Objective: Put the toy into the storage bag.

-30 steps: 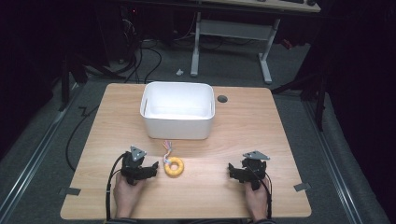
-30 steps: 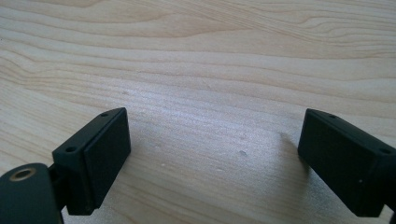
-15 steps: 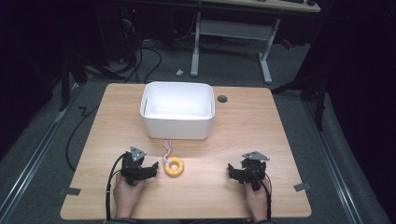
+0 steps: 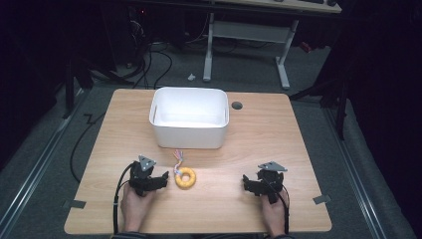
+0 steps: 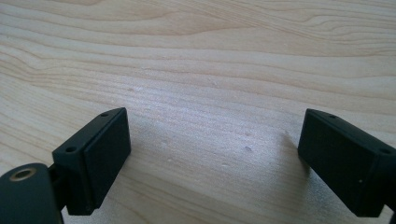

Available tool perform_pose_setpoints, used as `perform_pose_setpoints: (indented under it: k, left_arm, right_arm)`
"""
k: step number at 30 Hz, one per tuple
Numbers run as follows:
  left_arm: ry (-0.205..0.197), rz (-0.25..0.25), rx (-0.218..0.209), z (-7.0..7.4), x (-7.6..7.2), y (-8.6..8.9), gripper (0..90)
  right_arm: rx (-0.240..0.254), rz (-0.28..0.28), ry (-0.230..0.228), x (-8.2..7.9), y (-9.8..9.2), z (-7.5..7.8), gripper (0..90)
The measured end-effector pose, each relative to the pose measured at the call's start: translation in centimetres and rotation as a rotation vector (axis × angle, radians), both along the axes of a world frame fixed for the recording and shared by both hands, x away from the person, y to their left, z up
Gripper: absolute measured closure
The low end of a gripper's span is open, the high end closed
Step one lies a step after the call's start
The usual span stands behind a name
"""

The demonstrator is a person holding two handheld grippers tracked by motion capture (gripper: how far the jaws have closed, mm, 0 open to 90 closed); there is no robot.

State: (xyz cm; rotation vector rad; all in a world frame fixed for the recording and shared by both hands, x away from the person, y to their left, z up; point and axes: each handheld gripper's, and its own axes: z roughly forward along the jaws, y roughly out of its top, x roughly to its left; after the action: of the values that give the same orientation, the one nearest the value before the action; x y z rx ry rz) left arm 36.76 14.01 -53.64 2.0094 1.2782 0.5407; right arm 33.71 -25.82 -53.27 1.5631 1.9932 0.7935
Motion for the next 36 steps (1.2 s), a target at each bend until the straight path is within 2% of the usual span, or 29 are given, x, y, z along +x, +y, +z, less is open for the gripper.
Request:
perform_pose_setpoints:
  k: [13, 20, 24, 31, 35, 36]
  left_arm:
    - [0.017, -0.004, 0.013, 0.2, 0.1, 0.1, 20.2]
    - [0.027, -0.023, 0.019, 0.5, 0.1, 0.3, 26.8]
    - [0.024, -0.026, -0.01, 0.9, -0.1, 0.7, 29.7]
    - [0.037, -0.08, -0.039, 1.6, -0.6, 1.1, 30.6]
    - [0.037, -0.087, -0.052, 2.0, -0.8, 1.2, 31.3]
    - [0.038, -0.092, -0.067, 2.3, -0.9, 1.1, 31.7]
  right_arm:
    - [-0.002, 0.007, 0.0, -0.1, 0.1, 0.0, 9.3]
    - [0.0, 0.012, 0.004, -0.1, 0.2, 0.0, 9.3]
    - [0.0, 0.014, 0.004, -0.1, 0.2, 0.0, 9.3]
    - [0.0, 0.015, 0.004, -0.1, 0.2, 0.0, 9.3]
    - [0.0, 0.016, 0.004, -0.1, 0.2, 0.0, 9.3]
    - [0.0, 0.017, 0.005, -0.2, 0.2, 0.0, 9.3]
